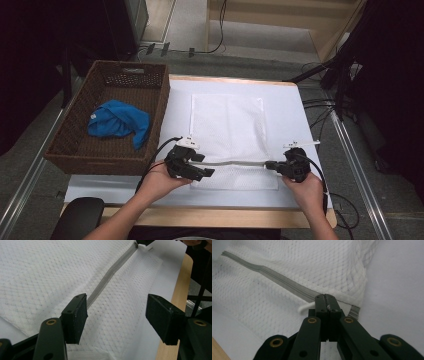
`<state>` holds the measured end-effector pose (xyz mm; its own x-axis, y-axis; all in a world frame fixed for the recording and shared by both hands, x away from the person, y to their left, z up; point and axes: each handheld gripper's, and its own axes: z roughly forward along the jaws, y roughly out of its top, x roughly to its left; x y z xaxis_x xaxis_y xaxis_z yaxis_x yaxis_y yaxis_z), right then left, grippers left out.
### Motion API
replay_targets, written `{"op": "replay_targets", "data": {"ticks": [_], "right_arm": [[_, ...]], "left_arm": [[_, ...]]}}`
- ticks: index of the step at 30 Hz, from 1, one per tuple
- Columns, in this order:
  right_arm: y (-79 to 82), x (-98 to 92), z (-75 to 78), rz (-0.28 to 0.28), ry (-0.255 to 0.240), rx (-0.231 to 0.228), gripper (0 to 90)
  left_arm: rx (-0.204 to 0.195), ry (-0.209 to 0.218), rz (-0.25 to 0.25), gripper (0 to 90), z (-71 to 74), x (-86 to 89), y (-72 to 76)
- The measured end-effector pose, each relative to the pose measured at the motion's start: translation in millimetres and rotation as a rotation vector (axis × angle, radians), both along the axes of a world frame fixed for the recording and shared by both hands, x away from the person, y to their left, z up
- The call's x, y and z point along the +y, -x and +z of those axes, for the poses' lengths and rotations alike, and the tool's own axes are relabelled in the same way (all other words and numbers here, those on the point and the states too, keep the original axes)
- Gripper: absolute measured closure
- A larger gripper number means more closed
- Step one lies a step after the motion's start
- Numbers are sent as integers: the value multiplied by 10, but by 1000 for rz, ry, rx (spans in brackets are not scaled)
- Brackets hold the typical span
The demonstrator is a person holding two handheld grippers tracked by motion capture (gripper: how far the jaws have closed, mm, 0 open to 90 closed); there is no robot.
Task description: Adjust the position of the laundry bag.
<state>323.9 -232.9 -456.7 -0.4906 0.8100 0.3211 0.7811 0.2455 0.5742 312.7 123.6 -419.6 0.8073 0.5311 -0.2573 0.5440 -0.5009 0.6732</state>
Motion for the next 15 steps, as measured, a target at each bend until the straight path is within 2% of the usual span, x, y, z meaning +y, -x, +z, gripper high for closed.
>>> {"op": "replay_targets", "data": {"ticks": [4, 9, 15], "right_arm": [[7, 44, 41, 9, 5, -27, 900], [17, -11, 85, -6, 28, -50, 896], [22, -107, 77, -30, 50, -60, 826]], "left_arm": [[-2, -1, -1, 345, -1, -4, 6], [-1, 4, 0, 345, 3, 2, 3], [-2, 3, 0, 345, 5, -2, 7]]}}
